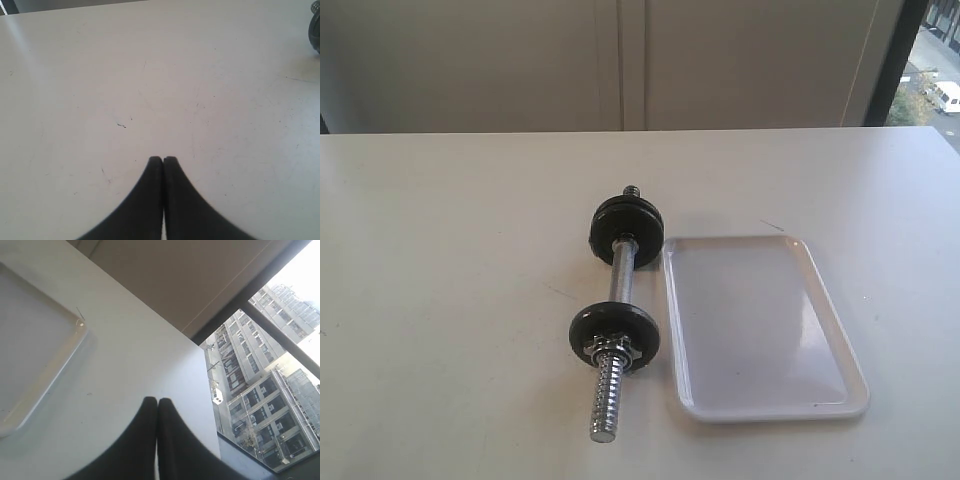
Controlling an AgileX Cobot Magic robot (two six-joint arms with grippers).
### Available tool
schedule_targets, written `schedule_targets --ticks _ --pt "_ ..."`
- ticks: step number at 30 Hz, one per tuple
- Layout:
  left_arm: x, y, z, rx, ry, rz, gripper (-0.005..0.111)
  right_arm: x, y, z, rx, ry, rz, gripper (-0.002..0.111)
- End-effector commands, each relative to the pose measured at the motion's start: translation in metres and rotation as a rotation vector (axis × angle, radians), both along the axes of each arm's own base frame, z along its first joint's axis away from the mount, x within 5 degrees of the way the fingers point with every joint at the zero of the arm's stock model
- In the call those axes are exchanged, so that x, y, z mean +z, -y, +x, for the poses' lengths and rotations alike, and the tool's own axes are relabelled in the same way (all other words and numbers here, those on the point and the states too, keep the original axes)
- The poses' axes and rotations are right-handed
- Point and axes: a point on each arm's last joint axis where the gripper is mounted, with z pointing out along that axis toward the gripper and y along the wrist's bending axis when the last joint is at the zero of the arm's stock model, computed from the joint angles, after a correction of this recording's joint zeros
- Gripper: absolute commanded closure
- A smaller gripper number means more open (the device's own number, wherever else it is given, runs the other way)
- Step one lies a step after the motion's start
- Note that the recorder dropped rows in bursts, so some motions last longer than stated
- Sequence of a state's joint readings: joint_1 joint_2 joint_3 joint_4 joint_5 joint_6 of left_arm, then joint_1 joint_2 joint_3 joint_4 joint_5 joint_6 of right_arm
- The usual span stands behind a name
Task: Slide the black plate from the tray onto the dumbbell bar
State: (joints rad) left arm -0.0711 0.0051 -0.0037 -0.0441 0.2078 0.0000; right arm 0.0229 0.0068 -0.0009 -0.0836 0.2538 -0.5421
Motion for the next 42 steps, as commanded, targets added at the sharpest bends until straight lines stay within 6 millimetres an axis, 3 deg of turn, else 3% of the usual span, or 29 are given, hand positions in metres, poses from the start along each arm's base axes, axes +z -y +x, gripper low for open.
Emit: schedule_targets --ticks 1,11,21,42 --pt "-0.0012 0.0004 -0.0003 -0.001 -0.002 -0.010 0.107 0.0009 0.0002 -0.0003 -0.004 0.016 -0.001 0.108" --pt "-0.0012 0.0004 -0.0003 -0.001 -0.002 -0.010 0.107 -0.0025 0.0004 -0.0009 -0.012 -0.023 0.027 0.108" --pt "-0.0012 0.0004 -0.0003 -0.001 -0.002 -0.010 0.107 -0.0041 0.0005 -0.0012 -0.132 -0.038 0.641 0.108" --pt "-0.0012 0.0004 -0.0003 -0.001 -0.002 -0.010 0.107 -0.0051 0.0006 -0.0015 -0.138 -0.048 0.649 0.108"
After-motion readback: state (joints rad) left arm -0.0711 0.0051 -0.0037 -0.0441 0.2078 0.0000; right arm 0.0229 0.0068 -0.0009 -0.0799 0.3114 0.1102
